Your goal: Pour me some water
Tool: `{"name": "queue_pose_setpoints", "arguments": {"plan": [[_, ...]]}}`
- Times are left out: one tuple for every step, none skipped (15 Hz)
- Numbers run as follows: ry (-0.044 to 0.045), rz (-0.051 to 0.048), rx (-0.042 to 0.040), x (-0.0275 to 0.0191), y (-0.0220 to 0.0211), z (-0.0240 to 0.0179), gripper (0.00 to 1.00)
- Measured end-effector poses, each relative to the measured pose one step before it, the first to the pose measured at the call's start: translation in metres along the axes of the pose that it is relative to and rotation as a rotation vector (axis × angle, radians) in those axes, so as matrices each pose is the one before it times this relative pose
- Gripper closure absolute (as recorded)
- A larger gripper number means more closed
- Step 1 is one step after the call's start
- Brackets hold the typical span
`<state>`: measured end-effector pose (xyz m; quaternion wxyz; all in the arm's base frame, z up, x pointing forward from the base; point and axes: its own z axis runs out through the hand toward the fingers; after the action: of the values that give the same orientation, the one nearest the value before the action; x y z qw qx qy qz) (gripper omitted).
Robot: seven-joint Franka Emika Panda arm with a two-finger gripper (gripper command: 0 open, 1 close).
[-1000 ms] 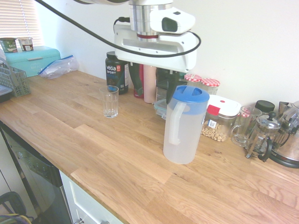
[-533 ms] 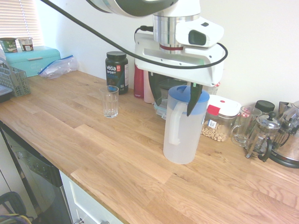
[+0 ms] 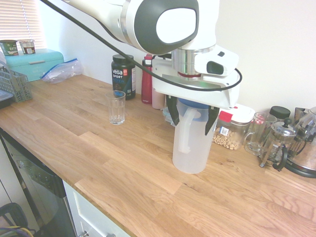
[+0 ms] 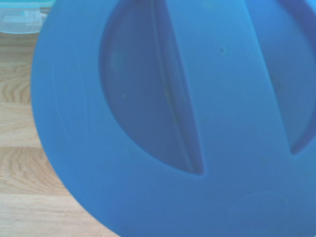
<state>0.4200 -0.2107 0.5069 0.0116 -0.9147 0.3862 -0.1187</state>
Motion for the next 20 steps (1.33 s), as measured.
{"name": "queue_pose_setpoints", "arguments": {"plan": [[-0.00033,-0.0001,0.00065,-0.00009,-0.00027,0.00003,1.0],[-0.00089,0.00061,0.00137,-0.00008,-0.00029,0.00017,1.0],[-0.00102,0.00012,0.00029,-0.00003,-0.00022,0.00043,1.0],[-0.00037,-0.00085,0.00003,-0.00011,-0.00038,0.00017,1.0],[-0.00042,-0.00118,0.00009,-0.00017,-0.00054,0.00018,1.0],[-0.00028,-0.0015,0.00019,-0.00017,-0.0007,0.00028,1.0],[0.00001,-0.00251,0.00063,-0.00034,-0.00121,0.00015,1.0],[0.00002,-0.00144,0.00125,-0.00026,-0.00093,0.00002,1.0],[-0.00036,-0.00169,0.00131,-0.00035,-0.0011,0.00006,1.0],[-0.00038,-0.00135,0.00044,-0.00024,-0.00074,0.00013,1.0],[-0.00086,-0.00161,-0.00007,-0.00021,-0.00082,0.0005,1.0],[-0.0012,-0.00094,-0.00055,0.00001,-0.00058,0.00099,1.0],[-0.00119,0.0,-0.00072,0.00012,-0.00006,0.00082,1.0],[-0.00047,0.00009,-0.00028,0.00005,0.00002,0.0003,1.0],[0.00002,0.0,-0.00001,0.0,0.0,0.0,1.0],[0.00003,0.00011,-0.00001,0.00002,0.00005,-0.00001,1.0],[-0.00001,0.0,-0.00001,0.0,0.0,0.00001,1.0],[0.00006,0.00021,-0.00004,0.00004,0.00009,-0.00001,1.0],[0.00117,0.00089,0.00022,0.0003,0.00035,-0.00023,1.0],[0.00054,0.00023,0.00014,0.00015,0.00007,-0.00019,1.0]]}}
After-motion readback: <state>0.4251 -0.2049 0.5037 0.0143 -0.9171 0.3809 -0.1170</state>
